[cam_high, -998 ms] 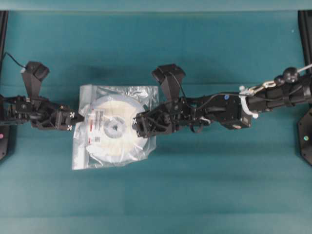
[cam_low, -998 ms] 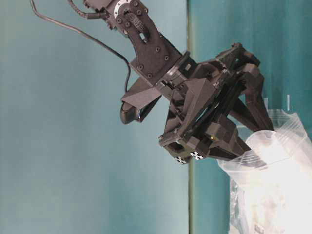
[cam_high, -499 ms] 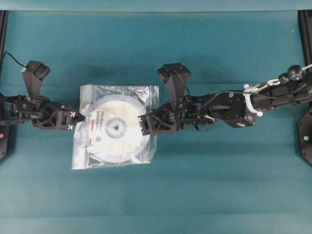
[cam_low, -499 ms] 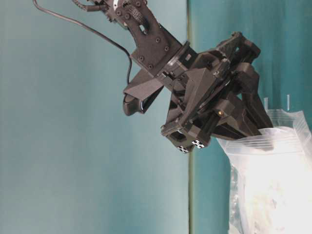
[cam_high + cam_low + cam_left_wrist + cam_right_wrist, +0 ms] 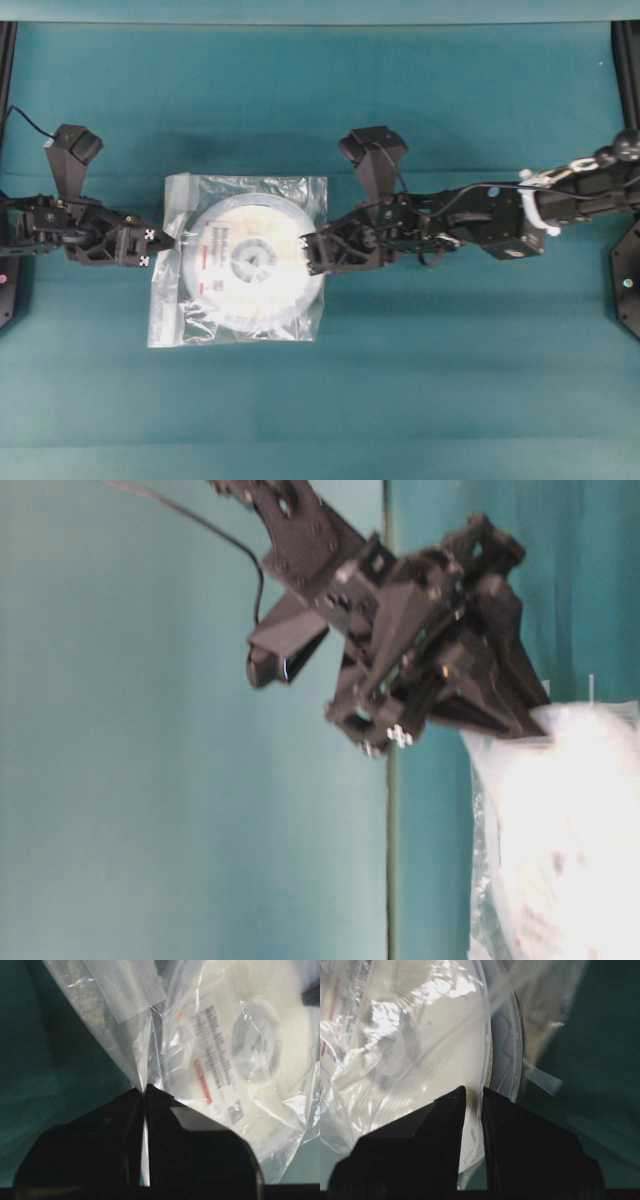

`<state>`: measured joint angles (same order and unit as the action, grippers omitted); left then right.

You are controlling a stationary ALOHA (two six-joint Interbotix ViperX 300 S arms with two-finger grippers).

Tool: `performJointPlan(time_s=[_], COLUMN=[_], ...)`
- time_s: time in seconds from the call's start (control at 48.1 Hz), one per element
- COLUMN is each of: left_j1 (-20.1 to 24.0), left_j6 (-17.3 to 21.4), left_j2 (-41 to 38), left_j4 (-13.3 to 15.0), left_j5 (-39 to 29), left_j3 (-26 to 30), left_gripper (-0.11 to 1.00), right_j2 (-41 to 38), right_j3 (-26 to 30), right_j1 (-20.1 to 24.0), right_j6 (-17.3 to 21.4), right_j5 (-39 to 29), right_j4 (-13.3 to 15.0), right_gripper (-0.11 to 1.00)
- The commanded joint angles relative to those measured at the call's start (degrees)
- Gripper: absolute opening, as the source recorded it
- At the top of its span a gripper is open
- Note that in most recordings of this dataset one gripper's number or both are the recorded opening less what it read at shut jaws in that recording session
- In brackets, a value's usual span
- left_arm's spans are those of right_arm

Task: Take out the reel from the clear zip bag.
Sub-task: 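Pull the reel rightward out of the bag while left gripper holds bag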

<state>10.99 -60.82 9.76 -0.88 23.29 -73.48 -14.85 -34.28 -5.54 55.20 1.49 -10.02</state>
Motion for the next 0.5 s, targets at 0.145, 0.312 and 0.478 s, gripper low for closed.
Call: performJointPlan(time_s=[0.145, 0.312, 0.478], left_j1=[-0.09, -0.09, -0.09], left_j6=[0.09, 0.18, 0.18], left_j2=[0.44, 0.44, 0.62], left_j4=[-0.09, 0.0, -0.09], left_j5=[0.18, 0.18, 0.26], left_j3=[0.53, 0.53, 0.62], left_gripper=[0.01, 0.01, 0.01], right_j2=[4.92, 7.21, 9.32], right_j3=[-4.22, -7.47, -10.11], right_j1=[-0.26, -0.35, -0.26], right_j6=[-0.18, 0.09, 0.18], right_j5=[0.79, 0.79, 0.62], right_j4=[0.18, 0.18, 0.18], right_gripper=[0.14, 0.12, 0.04])
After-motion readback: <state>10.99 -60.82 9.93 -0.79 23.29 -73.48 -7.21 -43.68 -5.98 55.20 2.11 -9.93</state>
